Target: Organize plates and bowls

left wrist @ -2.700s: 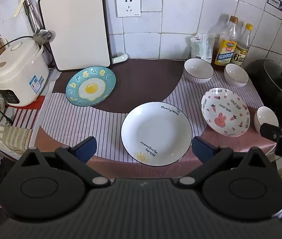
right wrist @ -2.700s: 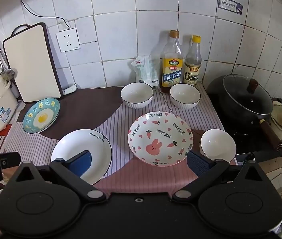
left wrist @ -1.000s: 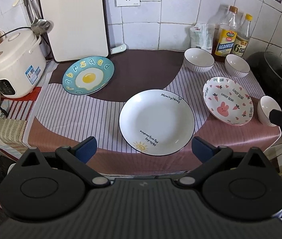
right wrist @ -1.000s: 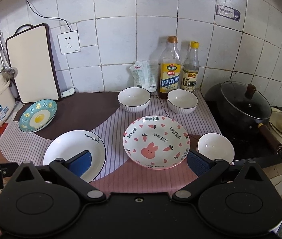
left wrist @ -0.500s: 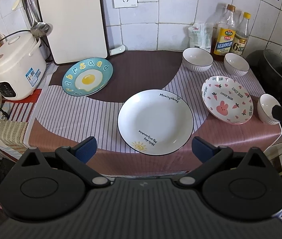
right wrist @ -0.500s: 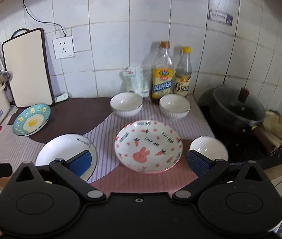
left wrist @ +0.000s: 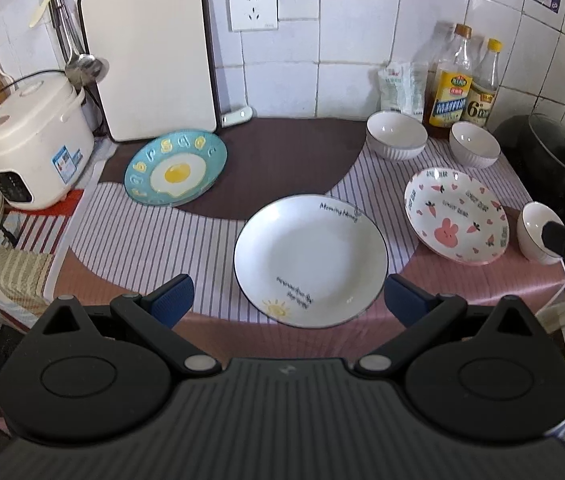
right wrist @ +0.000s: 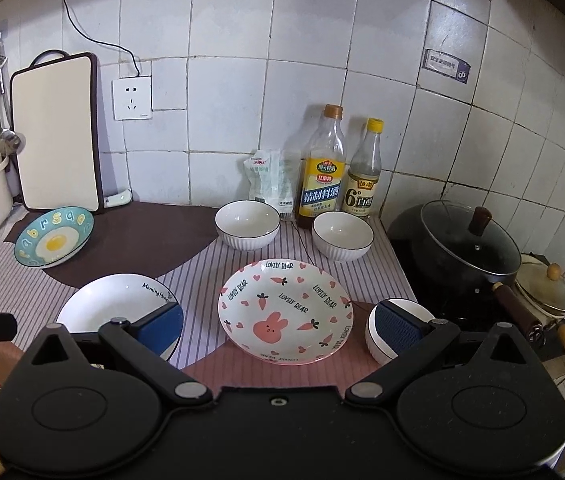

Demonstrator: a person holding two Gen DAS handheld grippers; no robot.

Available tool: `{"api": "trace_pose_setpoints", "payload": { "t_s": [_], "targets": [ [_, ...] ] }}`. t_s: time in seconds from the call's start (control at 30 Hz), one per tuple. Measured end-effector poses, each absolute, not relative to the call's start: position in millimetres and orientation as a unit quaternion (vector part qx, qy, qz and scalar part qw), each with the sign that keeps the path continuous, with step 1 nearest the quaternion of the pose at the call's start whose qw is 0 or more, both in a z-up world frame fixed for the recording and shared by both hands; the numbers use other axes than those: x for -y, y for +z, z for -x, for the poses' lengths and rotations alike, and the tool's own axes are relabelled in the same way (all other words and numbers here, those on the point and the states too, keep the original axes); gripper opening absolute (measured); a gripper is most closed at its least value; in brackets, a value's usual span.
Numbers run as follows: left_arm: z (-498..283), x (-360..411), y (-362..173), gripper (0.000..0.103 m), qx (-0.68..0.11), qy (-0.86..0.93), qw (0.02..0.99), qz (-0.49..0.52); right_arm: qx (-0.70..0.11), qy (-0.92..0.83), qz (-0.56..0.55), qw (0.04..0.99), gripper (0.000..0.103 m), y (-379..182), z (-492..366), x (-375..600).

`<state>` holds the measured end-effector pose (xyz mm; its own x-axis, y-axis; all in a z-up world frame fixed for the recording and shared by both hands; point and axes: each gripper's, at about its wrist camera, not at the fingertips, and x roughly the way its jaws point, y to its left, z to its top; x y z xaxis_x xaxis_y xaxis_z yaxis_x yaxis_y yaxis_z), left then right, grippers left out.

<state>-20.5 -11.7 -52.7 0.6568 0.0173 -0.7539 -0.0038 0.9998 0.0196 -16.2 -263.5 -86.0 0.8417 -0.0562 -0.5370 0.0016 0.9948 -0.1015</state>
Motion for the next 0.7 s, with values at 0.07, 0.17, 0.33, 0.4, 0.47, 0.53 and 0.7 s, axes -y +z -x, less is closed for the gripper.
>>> {"api": "trace_pose_setpoints", "payload": {
  "t_s": [0.07, 0.17, 0.33, 0.4, 0.47, 0.53, 0.7],
  "targets": [
    [20, 14, -57, 0.103, -0.415, 0.004, 0.91, -0.012, -0.282, -0.011, 0.05, 0.958, 0.103, -88, 17, 263],
    [19, 13, -62, 0.103, -0.423, -0.002, 0.906, -0.006, -0.286, -0.007, 0.051, 0.957, 0.103, -89, 17, 261],
    [19, 10, -65, 0.103, -0.427, -0.004, 0.904, -0.002, -0.295, -0.001, 0.043, 0.955, 0.103, -91, 13, 260],
    [19, 9, -65, 0.103, -0.427, -0.003, 0.904, -0.003, -0.3, 0.001, 0.037, 0.953, 0.103, -93, 11, 260],
    [18, 8, -64, 0.103, -0.427, -0.003, 0.904, -0.004, -0.307, 0.007, 0.03, 0.951, 0.103, -96, 10, 260],
    [18, 7, -64, 0.103, -0.429, -0.007, 0.903, -0.001, -0.311, 0.02, 0.024, 0.95, 0.103, -98, 9, 259],
    [15, -3, -62, 0.103, -0.42, -0.019, 0.907, 0.01, -0.275, 0.077, 0.024, 0.958, 0.103, -99, 10, 251]
  ]
}}
